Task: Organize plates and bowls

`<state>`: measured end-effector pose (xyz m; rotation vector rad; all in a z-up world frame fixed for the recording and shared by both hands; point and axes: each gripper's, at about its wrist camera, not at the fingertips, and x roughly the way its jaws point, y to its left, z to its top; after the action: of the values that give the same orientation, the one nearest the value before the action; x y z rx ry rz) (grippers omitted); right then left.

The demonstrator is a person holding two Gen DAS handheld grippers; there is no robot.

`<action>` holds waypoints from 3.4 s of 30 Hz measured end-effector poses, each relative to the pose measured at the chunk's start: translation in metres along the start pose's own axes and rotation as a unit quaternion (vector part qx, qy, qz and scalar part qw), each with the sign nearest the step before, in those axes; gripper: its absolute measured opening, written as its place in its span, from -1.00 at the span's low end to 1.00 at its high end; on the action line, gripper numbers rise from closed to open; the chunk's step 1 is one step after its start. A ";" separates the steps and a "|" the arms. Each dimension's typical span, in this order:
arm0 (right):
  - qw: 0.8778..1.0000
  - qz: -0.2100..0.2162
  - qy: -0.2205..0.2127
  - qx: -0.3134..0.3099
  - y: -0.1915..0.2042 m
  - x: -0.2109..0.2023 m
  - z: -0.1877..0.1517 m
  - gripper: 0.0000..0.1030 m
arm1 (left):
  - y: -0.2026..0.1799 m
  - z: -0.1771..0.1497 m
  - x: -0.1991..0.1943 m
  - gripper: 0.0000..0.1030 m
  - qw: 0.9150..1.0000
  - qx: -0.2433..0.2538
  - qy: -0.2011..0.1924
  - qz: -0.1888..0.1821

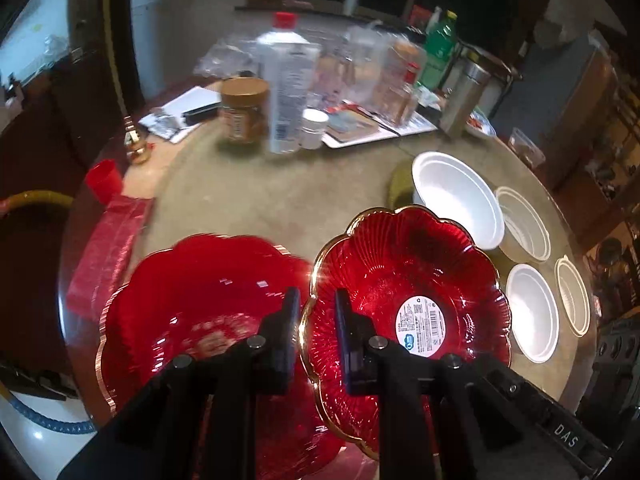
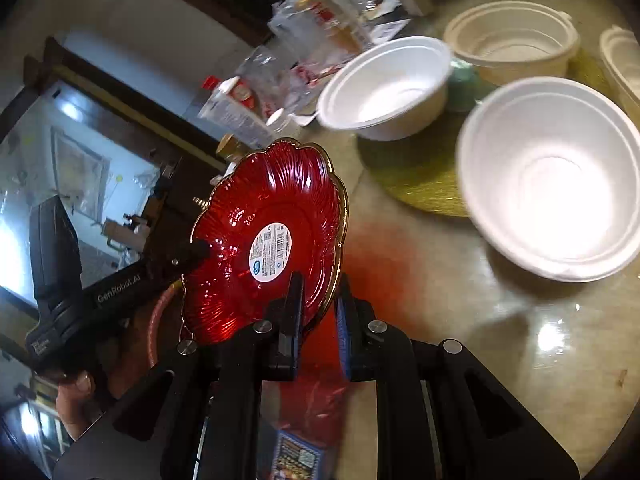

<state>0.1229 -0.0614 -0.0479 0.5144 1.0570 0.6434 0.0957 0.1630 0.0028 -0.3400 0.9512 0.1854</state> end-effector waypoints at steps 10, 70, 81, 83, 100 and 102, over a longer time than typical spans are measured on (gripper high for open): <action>0.997 0.010 0.036 -0.067 0.057 0.038 -0.016 -0.72 | 0.073 -0.028 -0.022 -0.70 0.997 -0.064 -0.031 0.027; 0.950 -0.223 0.059 -0.209 0.131 0.072 -0.047 -0.59 | 0.081 -0.056 -0.058 0.31 0.986 -0.026 -0.132 0.096; 0.971 -0.168 0.012 -0.172 0.123 0.032 -0.040 -0.55 | 0.042 -0.067 -0.120 0.66 0.963 0.030 -0.264 0.043; 0.976 -0.152 -0.003 -0.157 0.117 0.019 -0.038 -0.22 | 0.036 -0.069 -0.124 0.83 0.960 0.049 -0.273 0.029; 0.995 -0.013 -0.085 0.051 -0.029 -0.083 -0.017 0.87 | -0.021 -0.056 -0.071 1.00 0.979 0.088 -0.150 -0.103; 0.994 -0.011 -0.083 0.075 -0.048 -0.089 -0.014 1.00 | -0.034 -0.055 -0.062 1.00 0.980 0.092 -0.135 -0.112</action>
<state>0.0911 -0.1566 -0.0298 0.6739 0.9561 0.4954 0.0288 0.1114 0.0312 -0.2405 0.6497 -0.0624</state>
